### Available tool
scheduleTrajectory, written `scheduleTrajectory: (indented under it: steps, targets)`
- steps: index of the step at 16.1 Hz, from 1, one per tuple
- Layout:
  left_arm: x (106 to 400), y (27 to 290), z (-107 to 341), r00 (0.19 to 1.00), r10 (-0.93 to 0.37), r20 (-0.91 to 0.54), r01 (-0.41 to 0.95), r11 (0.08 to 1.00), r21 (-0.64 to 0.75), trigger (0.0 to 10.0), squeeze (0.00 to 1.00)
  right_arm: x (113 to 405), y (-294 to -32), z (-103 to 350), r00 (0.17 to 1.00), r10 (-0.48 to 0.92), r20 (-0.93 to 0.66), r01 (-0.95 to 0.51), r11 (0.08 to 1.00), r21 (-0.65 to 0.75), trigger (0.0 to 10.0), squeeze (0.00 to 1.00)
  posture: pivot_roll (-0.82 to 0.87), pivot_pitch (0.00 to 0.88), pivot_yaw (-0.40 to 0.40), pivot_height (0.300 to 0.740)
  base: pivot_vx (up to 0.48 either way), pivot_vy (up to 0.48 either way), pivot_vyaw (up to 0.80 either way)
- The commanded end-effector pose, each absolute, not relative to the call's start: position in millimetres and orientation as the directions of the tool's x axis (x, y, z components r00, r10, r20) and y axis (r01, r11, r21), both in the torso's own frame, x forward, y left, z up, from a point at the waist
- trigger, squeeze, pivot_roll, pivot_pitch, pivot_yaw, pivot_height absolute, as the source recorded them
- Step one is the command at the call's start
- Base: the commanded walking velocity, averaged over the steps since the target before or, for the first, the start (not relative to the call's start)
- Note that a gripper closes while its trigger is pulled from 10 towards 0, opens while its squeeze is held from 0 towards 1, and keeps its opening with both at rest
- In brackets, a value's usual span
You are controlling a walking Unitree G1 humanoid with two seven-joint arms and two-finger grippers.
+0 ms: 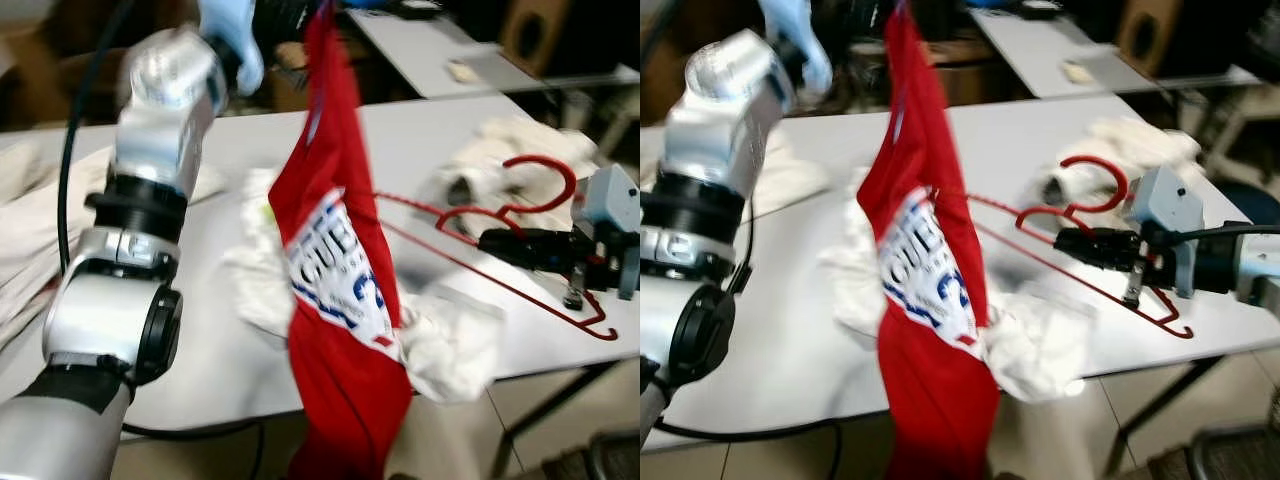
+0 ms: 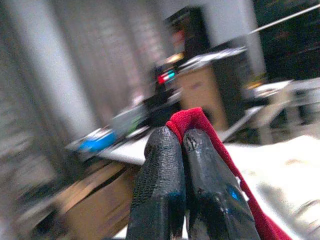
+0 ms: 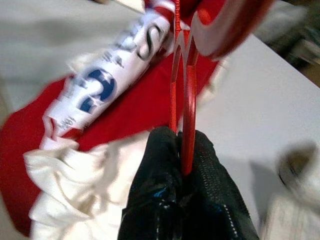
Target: Hang hanger
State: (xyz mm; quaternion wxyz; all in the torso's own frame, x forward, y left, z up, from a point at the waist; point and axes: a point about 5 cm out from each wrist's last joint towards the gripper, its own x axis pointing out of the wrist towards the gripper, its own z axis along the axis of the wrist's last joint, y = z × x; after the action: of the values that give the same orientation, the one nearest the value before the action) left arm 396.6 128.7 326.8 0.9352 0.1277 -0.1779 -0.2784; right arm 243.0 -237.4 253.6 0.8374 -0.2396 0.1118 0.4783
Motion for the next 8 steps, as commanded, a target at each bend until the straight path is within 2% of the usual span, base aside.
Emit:
scheduleTrajectory:
  steps: [1, 4, 6, 8]
  targets:
    - [398, 130, 330, 0.794, -0.539, 0.281, 0.429, 0.824, 0.371, 10.0, 0.0, 241, -241, 268, 0.511, 0.764, -0.394, -0.855, 0.404, -0.325, 10.0, 0.0, -0.15, 0.0, 0.018, 0.74, 0.0, 0.0, 0.0]
    - [401, 128, 324, 0.807, -0.519, 0.281, 0.413, 0.836, 0.361, 10.0, 0.0, 239, -244, 279, 0.455, 0.813, -0.364, -0.882, 0.355, -0.31, 10.0, 0.0, -0.15, 0.0, 0.014, 0.74, 0.0, 0.0, 0.0]
    - [402, 122, 327, 0.795, -0.531, 0.293, 0.422, 0.831, 0.363, 10.0, 0.0, 235, -230, 282, 0.349, 0.882, -0.316, -0.928, 0.279, -0.248, 10.0, 0.0, -0.15, 0.0, 0.011, 0.74, 0.0, 0.0, 0.0]
    - [402, 120, 331, 0.788, -0.534, 0.306, 0.425, 0.832, 0.357, 10.0, 0.0, 233, -223, 275, 0.299, 0.895, -0.33, -0.947, 0.236, -0.218, 10.0, 0.0, -0.15, 0.0, 0.011, 0.74, 0.0, 0.0, 0.0]
